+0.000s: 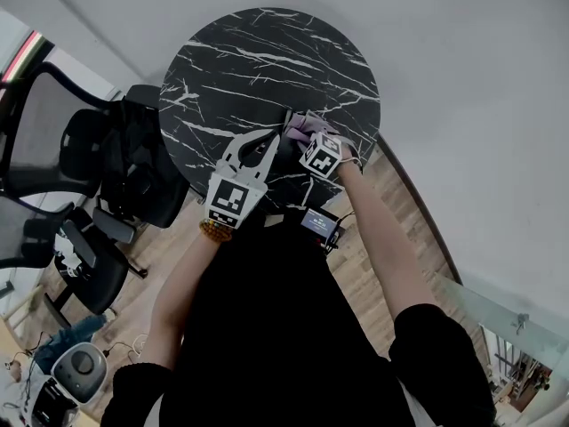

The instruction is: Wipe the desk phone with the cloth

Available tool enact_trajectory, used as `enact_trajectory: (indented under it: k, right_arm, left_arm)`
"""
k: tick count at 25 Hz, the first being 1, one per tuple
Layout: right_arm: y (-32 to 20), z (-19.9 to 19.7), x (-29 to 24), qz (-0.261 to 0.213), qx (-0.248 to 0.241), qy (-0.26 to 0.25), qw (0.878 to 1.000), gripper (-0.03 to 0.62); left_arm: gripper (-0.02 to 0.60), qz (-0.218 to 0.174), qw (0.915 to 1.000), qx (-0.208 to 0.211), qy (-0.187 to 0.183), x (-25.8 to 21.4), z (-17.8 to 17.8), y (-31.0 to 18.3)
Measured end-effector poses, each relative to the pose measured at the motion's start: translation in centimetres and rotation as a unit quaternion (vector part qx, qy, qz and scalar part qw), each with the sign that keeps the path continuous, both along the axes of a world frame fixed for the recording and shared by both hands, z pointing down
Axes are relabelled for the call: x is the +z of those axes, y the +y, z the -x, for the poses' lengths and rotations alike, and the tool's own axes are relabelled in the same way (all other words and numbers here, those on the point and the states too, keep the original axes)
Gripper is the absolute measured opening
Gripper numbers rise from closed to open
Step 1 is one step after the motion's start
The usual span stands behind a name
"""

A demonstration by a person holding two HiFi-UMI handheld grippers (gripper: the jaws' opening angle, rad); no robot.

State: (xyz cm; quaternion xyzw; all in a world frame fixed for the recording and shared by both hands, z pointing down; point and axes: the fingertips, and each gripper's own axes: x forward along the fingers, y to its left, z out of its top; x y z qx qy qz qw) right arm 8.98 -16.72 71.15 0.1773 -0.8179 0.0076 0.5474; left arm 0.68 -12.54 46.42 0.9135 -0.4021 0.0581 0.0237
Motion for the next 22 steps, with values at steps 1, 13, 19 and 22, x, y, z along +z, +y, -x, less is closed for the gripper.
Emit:
enact_trajectory:
  k: [1,13,19,22]
  right_arm:
    - [0.1,0.0,0.0,0.002,0.002,-0.001,1.000,0.061]
    - [1.0,0.3,0.4,0.000,0.001,-0.007,1.000,0.061]
    - [1.8,0.4,0.7,0.010,-0.001,-0.003,1.000,0.061]
    - [2.3,0.4,1.0,0.017,-0.002,-0.002,1.000,0.061]
  left_arm:
    - [0.015,0.000,1.0000,0.000,0.000,0.0,0.0,0.0]
    - [0.015,0.000,1.0000,-0.001,0.000,-0.1,0.3,-0.1]
    - [0.017,0.000,1.0000,0.002,0.001,-0.1,0.2,0.0]
    - [0.015,-0.001,1.0000,0.003,0.002,-0.1,0.0,-0.1]
